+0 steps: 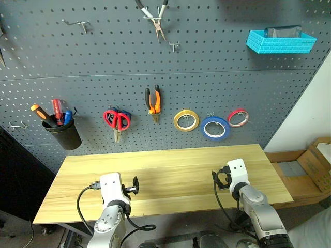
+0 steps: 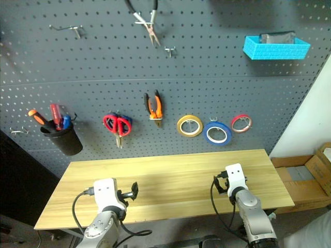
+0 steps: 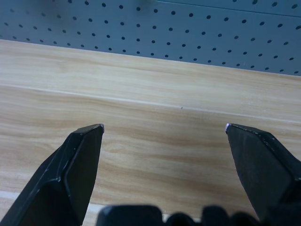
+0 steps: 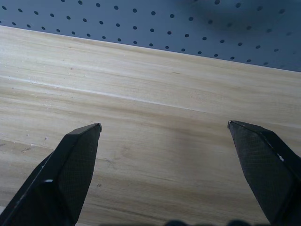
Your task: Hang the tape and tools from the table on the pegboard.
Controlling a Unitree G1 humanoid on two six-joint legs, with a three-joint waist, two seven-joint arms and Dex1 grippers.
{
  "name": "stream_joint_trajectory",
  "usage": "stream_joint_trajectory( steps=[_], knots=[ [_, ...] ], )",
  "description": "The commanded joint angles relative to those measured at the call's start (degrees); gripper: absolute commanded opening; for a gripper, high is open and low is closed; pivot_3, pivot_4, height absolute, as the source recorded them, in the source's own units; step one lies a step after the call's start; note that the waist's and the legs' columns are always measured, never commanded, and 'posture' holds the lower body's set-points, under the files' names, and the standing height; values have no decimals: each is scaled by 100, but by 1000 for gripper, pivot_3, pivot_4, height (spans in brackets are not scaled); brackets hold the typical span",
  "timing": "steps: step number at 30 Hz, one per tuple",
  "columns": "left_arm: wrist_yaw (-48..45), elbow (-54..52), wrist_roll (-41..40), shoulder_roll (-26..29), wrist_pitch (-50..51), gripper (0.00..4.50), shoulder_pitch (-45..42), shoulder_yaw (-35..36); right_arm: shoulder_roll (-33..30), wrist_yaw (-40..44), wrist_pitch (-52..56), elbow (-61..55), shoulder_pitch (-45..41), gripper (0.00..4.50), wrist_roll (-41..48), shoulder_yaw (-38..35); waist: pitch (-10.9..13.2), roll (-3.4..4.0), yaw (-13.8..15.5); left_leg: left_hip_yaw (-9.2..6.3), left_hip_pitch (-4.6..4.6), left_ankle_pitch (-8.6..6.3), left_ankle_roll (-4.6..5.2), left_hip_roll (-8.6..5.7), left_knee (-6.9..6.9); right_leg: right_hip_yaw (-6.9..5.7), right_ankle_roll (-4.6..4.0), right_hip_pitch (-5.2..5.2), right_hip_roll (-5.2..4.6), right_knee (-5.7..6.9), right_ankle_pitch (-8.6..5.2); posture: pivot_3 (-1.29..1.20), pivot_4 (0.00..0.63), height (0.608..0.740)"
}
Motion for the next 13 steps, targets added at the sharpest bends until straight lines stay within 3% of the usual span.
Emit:
stream_joint_trajectory(
  steps=[1,13],
  knots=[
    [13,-75,60,29,-75,4444,-83,20,11,-23,-139,-176,-127,4500,17,-87,-2,0,-10,0,0,0,0,0,0,0,0,0,0,0,0,-148,0,740],
    [105,-107,196,-6,-45,4444,-74,11,-21,6,-125,-183,-138,4500,13,-85,-5,0,-58,-1,0,0,0,0,0,0,0,1,0,0,0,-138,0,740]
  ],
)
